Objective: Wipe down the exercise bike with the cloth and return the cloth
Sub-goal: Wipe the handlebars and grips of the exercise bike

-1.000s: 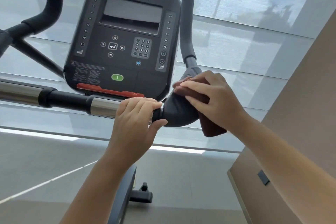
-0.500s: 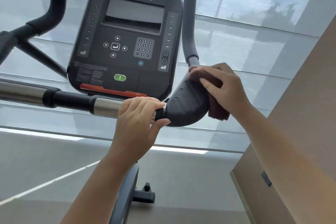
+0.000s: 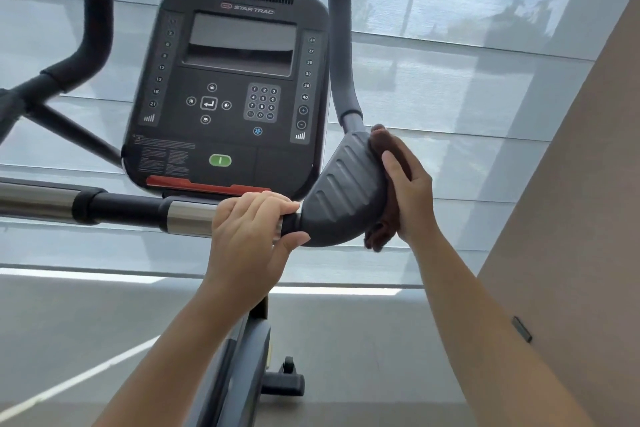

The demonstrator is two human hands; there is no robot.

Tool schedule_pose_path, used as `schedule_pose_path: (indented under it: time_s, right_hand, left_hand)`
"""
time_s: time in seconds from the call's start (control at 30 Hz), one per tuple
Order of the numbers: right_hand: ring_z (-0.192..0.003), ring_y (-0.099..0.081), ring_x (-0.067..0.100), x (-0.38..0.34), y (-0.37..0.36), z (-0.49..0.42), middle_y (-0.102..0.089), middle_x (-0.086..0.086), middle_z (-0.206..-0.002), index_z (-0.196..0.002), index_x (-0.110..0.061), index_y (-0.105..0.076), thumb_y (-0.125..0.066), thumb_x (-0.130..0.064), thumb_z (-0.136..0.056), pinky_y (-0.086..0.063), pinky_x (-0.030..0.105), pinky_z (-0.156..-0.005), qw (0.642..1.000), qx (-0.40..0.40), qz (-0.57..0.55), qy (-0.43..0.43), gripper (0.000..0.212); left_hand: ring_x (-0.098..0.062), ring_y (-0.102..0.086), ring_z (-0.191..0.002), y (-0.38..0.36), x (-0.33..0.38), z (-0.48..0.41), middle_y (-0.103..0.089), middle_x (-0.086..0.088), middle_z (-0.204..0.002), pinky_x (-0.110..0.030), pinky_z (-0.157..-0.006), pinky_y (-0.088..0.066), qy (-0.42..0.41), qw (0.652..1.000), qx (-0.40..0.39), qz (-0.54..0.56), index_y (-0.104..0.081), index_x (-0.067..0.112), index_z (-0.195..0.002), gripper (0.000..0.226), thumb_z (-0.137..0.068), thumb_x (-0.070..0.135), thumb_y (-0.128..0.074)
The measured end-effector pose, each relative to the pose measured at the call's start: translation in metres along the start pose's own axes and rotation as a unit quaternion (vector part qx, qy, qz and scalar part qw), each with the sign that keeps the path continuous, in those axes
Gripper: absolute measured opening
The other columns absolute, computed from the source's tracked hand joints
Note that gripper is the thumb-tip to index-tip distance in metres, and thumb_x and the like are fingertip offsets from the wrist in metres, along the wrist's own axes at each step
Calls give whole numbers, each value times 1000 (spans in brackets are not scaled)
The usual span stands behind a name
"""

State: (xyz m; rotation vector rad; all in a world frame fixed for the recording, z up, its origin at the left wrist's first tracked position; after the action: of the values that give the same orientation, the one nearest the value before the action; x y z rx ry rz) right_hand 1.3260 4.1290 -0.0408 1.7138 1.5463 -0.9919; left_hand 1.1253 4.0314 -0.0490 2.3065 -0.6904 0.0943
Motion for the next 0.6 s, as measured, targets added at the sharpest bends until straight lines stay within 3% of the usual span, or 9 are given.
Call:
schedule_pose_path:
  time_s: [0.17,0.3,0.33,0.43,0.53,0.6]
  right_hand:
    - [-109,-56,-2,-1,2,27,-66,-20,-110,-109,-35,-65,-53,-18,-91,-45,18,-90,999,49,-20,4,27]
    - [-106,-59,14,-1,0,52,-60,1,-114,-114,-37,-61,-55,-25,-91,-48,44,-95,993,114,23,-31,27]
    - [-105,-59,13,-3,-2,58,-59,3,-114,-114,-38,-60,-55,-26,-90,-48,45,-95,991,131,29,-29,28]
    - [-96,-57,-3,-8,-14,80,-56,0,-108,-113,-41,-60,-56,-26,-90,-48,33,-95,976,213,44,-21,28]
    - [-97,-57,-2,-5,-32,103,-57,-3,-108,-117,-33,-60,-55,-24,-90,-48,33,-94,953,298,-14,-42,28]
    - [-94,-56,-7,-6,-43,114,-54,-5,-104,-118,-34,-58,-55,-24,-90,-46,23,-92,937,345,-22,-52,31]
  left_hand:
    - [-29,-63,-88,0,1,-1,-69,-6,-88,-31,-81,-27,2,1000,-6,2,-64,5,-86,41,-80,40,-44]
    - [-29,-63,-88,0,2,-1,-69,-6,-89,-31,-82,-27,0,1000,-4,2,-64,5,-86,41,-81,40,-44]
    - [-29,-63,-89,0,2,0,-69,-7,-89,-32,-82,-27,2,1000,-5,2,-64,4,-87,42,-82,40,-44]
    - [-31,-63,-90,0,2,0,-69,-8,-91,-32,-82,-27,3,1000,-7,3,-64,3,-88,37,-81,38,-52]
    - [-31,-63,-90,0,2,0,-69,-9,-92,-32,-82,-27,-2,1000,-7,9,-65,3,-89,27,-75,26,-61]
    - [-29,-63,-91,0,1,0,-69,-8,-93,-32,-81,-27,-13,1000,-10,11,-65,4,-89,27,-75,27,-61]
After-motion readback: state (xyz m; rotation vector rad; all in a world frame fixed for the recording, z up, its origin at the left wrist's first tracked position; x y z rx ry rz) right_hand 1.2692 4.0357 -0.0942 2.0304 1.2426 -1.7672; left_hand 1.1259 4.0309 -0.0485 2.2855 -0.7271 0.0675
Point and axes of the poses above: each hand's wrist, its own z-axis away from the middle knuckle, its own y-axis out of the back of the hand, x = y × z, the point moved 5 cm from there along -z, towards the middle knuckle
